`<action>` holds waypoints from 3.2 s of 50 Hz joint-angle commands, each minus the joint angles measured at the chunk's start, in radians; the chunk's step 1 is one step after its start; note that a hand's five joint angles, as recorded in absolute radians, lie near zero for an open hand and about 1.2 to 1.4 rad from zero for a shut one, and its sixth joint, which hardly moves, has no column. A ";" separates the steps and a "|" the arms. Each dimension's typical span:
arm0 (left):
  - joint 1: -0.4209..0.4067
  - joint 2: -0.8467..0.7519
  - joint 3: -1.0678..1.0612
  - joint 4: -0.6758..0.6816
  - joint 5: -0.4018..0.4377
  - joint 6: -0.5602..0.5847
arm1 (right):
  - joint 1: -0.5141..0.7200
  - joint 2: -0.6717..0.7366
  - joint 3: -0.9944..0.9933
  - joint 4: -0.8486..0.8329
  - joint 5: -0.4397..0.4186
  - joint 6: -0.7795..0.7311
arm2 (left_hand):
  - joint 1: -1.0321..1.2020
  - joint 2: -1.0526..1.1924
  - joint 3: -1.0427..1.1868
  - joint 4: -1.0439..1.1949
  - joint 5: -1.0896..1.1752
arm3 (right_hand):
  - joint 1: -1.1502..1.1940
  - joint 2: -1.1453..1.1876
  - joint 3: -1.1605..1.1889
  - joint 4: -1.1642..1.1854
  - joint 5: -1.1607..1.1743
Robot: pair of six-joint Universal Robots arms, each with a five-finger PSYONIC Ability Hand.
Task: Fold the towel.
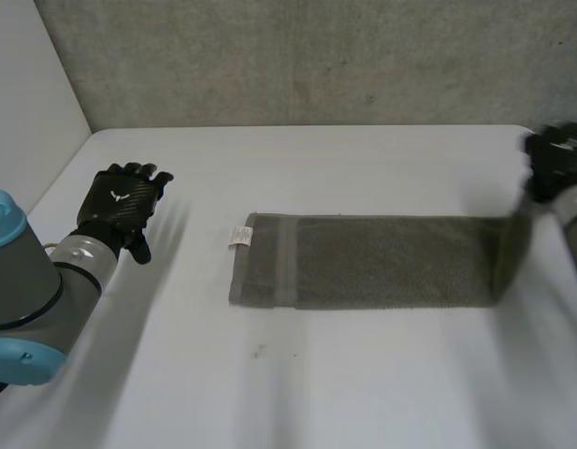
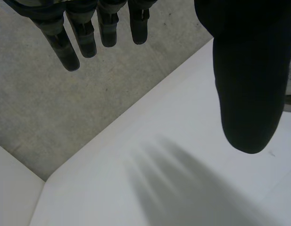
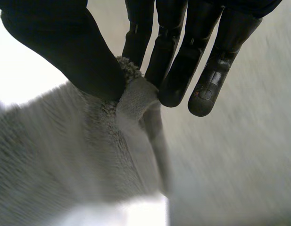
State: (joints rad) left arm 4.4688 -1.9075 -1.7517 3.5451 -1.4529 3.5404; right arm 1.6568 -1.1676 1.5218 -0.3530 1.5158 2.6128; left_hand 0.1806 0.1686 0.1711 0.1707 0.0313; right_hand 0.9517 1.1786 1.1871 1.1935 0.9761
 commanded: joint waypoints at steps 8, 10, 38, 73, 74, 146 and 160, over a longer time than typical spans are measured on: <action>-0.003 0.007 -0.006 0.000 -0.001 0.000 | 0.538 0.183 -0.117 -0.135 -0.240 0.052 | -0.005 0.007 0.004 0.005 -0.031 | 0.445 0.218 0.209 0.203 0.246; -0.003 0.007 -0.006 0.000 -0.001 0.000 | 0.602 0.271 -0.155 -0.120 -0.256 0.023 | -0.005 0.007 0.004 0.005 -0.031 | 0.445 0.218 0.209 0.203 0.246; -0.169 0.015 0.004 0.026 -0.001 -0.069 | 0.448 0.034 0.021 0.063 -0.077 0.182 | -0.002 0.010 0.007 0.008 -0.028 | -0.777 -1.004 -1.013 -1.019 -0.976; -0.330 -0.265 0.153 0.008 -0.012 -0.170 | 0.201 0.045 0.189 -0.046 -0.083 0.217 | 0.021 0.033 0.031 0.031 -0.004 | 0.445 0.218 0.209 0.203 0.246; -0.330 -0.265 0.153 0.008 -0.012 -0.170 | 0.201 0.030 0.178 -0.052 -0.085 0.190 | 0.021 0.033 0.031 0.031 -0.004 | 0.445 0.218 0.209 0.203 0.246; -0.428 -0.338 0.462 -0.204 -0.050 -0.466 | 0.281 0.051 -0.080 0.362 -0.212 0.742 | 0.100 0.112 0.110 0.110 0.075 | -0.777 -1.004 -1.013 -1.019 -0.976; -0.402 -0.381 0.448 -0.271 -0.080 -0.451 | 0.296 0.157 -0.130 0.361 -0.189 0.661 | 0.106 0.118 0.116 0.116 0.081 | -0.777 -1.004 -1.013 -1.019 -0.976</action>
State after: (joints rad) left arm 4.0432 -2.3004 -1.2599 3.3228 -1.5126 3.0842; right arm 1.9401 -1.0613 1.4292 0.0081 1.3178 3.3274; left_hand 0.2474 0.2491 0.2482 0.2502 0.0757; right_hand 0.2069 0.2207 0.2116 0.2315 0.0527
